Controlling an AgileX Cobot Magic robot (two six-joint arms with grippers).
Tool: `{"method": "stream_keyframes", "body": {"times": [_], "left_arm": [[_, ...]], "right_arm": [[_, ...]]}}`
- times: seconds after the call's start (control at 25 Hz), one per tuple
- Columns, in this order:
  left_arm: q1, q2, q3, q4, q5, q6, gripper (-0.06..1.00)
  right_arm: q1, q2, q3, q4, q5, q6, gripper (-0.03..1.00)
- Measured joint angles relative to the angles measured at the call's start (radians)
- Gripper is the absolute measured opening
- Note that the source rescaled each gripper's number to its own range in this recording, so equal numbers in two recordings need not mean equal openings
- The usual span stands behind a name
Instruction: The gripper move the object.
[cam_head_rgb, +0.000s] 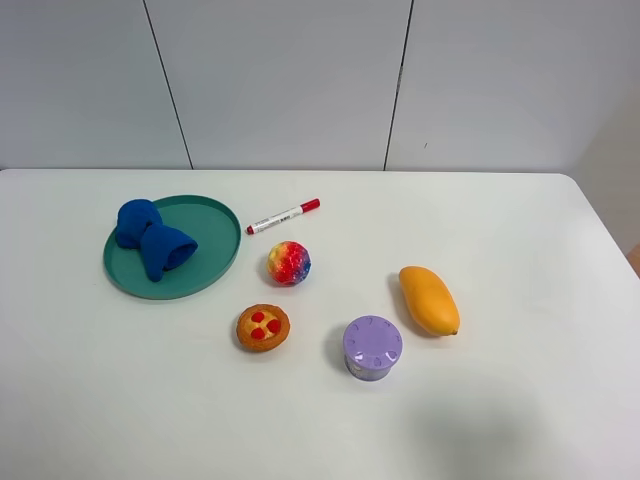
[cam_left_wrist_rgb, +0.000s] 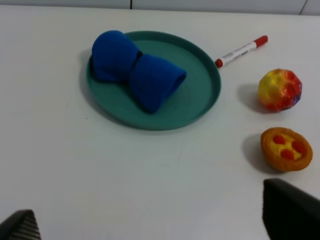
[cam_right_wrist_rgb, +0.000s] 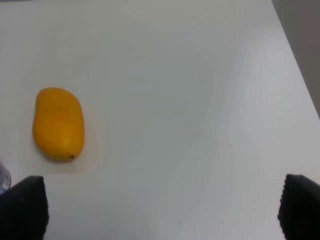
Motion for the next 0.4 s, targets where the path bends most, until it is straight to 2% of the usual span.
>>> {"method": "stream_keyframes", "body": {"times": [0.12, 0.32, 0.4], "left_arm": [[0.021, 0.000, 0.000, 0.000, 0.000, 0.000, 0.66], [0.162, 0.000, 0.000, -0.001, -0.001, 0.000, 0.66], [0.192, 0.000, 0.000, -0.001, -0.001, 0.000, 0.66]], "right_arm": [[0.000, 0.000, 0.000, 0.000, 0.000, 0.000, 1.00], [0.000, 0.000, 0.000, 0.000, 0.000, 0.000, 1.00], [0.000, 0.000, 0.000, 0.000, 0.000, 0.000, 1.00]]}}
